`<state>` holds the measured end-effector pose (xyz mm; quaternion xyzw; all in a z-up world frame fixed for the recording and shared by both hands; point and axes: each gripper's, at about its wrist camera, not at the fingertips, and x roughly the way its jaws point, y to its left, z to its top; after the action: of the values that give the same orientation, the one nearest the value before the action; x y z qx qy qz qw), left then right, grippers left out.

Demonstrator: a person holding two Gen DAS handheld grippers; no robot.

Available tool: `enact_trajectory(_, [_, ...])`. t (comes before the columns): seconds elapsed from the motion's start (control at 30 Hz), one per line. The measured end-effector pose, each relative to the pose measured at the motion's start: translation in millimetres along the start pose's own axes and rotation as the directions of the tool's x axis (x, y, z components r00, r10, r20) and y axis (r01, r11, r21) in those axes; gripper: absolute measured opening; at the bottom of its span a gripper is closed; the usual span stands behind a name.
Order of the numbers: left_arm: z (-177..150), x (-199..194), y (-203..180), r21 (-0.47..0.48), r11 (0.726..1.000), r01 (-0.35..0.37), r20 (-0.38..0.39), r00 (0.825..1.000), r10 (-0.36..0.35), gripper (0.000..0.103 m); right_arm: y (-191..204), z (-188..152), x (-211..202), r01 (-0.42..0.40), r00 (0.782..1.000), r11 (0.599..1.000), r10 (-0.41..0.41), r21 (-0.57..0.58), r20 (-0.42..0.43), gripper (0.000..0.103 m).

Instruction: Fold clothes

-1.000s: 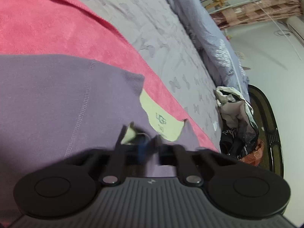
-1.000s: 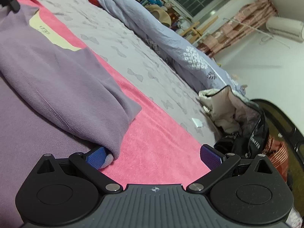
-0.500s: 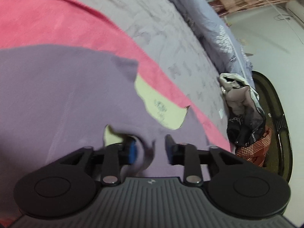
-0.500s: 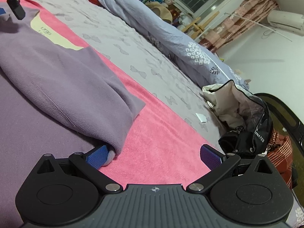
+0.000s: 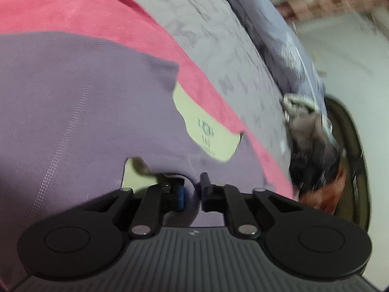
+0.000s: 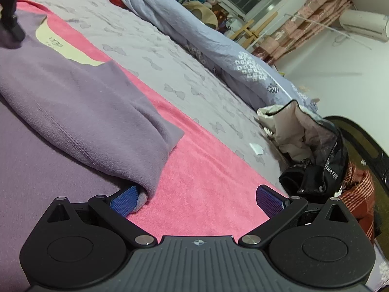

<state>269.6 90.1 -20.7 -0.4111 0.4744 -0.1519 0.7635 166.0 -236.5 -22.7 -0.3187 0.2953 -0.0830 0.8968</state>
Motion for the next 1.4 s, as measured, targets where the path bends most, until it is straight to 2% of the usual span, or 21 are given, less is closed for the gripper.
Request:
enact_trajectory(0.07, [1.8, -10.4, -7.7, 0.051, 0.989, -0.141, 0.063, 0.989, 0.137, 0.000, -8.3, 5.3, -7.9, -0.003, 1.000, 1.000, 0.003, 0.024, 0.022, 0.103])
enact_trajectory(0.17, [0.7, -20.6, -16.5, 0.099, 0.972, -0.213, 0.082, 0.975, 0.206, 0.000, -27.1, 16.5, -20.8, -0.018, 0.998, 0.996, 0.012, 0.090, 0.064, 0.103])
enact_trajectory(0.33, [0.9, -38.9, -22.4, 0.105, 0.976, -0.188, 0.099, 0.979, 0.178, 0.000, -51.1, 39.8, -19.6, -0.062, 0.993, 0.986, 0.045, 0.157, 0.108, 0.103])
enact_trajectory(0.47, [6.5, -53.3, -27.7, 0.112, 0.979, -0.170, 0.128, 0.979, 0.156, 0.000, -48.4, 61.7, 7.9, -0.192, 0.976, 0.966, 0.169, 0.175, 0.139, 0.103])
enact_trajectory(0.5, [8.0, -55.0, -27.2, 0.107, 0.979, -0.174, 0.135, 0.978, 0.159, 0.000, -39.8, 69.0, 22.7, -0.224, 0.972, 0.961, 0.209, 0.159, 0.106, 0.103])
enact_trajectory(0.63, [15.5, -50.1, -17.4, 0.093, 0.973, -0.213, 0.134, 0.971, 0.199, 0.000, -4.5, 77.5, 91.3, -0.198, 0.977, 0.978, 0.202, 0.061, -0.071, 0.103])
enact_trajectory(0.7, [18.9, -45.2, -12.4, 0.095, 0.967, -0.236, 0.136, 0.966, 0.222, 0.000, -17.7, 76.7, 117.2, -0.206, 0.974, 0.964, 0.218, 0.168, -0.059, 0.103])
enact_trajectory(0.73, [20.9, -42.8, -10.7, 0.103, 0.963, -0.249, 0.138, 0.962, 0.234, 0.000, -23.7, 81.5, 127.3, -0.211, 0.969, 0.953, 0.233, 0.218, -0.081, 0.103])
enact_trajectory(0.83, [31.9, -50.2, -3.0, 0.060, 0.963, -0.263, 0.183, 0.951, 0.248, 0.000, -29.0, 85.9, 124.5, -0.206, 0.970, 0.950, 0.229, 0.236, -0.077, 0.103])
enact_trajectory(0.9, [38.5, -60.7, 0.7, 0.046, 0.958, -0.284, 0.209, 0.940, 0.269, 0.000, -29.8, 81.0, 111.0, -0.159, 0.981, 0.961, 0.179, 0.228, -0.070, 0.103])
enact_trajectory(0.93, [41.7, -66.3, 2.6, 0.039, 0.955, -0.295, 0.221, 0.934, 0.280, 0.000, -33.8, 75.8, 104.7, -0.158, 0.981, 0.957, 0.180, 0.243, -0.074, 0.103])
enact_trajectory(1.0, [43.3, -75.1, -3.5, 0.127, 0.918, -0.375, 0.240, 0.910, 0.338, 0.000, -42.2, 65.2, 92.2, -0.158, 0.979, 0.949, 0.186, 0.274, -0.082, 0.103])
enact_trajectory(1.07, [34.6, -80.5, -19.0, 0.290, 0.861, -0.418, 0.235, 0.903, 0.359, 0.000, -46.4, 52.8, 69.3, -0.150, 0.982, 0.948, 0.176, 0.279, -0.069, 0.103])
enact_trajectory(1.1, [22.6, -79.0, -31.4, 0.397, 0.822, -0.408, 0.219, 0.912, 0.346, 0.000, -50.0, 45.8, 56.4, -0.161, 0.982, 0.951, 0.182, 0.266, -0.056, 0.103])
enact_trajectory(1.13, [9.2, -76.6, -44.7, 0.504, 0.772, -0.386, 0.199, 0.922, 0.331, 0.000, -49.1, 40.5, 44.0, -0.175, 0.980, 0.955, 0.192, 0.241, -0.046, 0.103])
enact_trajectory(1.2, [-17.6, -71.9, -71.3, 0.695, 0.642, -0.323, 0.153, 0.939, 0.308, 0.003, -43.6, 31.6, 21.7, -0.208, 0.976, 0.961, 0.217, 0.182, -0.031, 0.103])
enact_trajectory(1.27, [-29.8, -57.2, -75.8, 0.753, 0.587, -0.298, 0.132, 0.942, 0.309, 0.004, -29.6, 26.1, 3.7, -0.233, 0.972, 0.968, 0.235, 0.097, -0.016, 0.103])
enact_trajectory(1.33, [-40.7, -41.7, -78.3, 0.797, 0.538, -0.275, 0.114, 0.943, 0.314, 0.014, -11.5, 26.9, -3.5, -0.269, 0.963, 0.963, 0.269, 0.016, -0.006, 0.103])
enact_trajectory(1.4, [-51.5, -26.1, -80.8, 0.837, 0.487, -0.250, 0.096, 0.943, 0.319, 0.014, 6.0, 30.2, -4.7, -0.288, 0.957, 0.956, 0.289, -0.052, 0.016, 0.103])
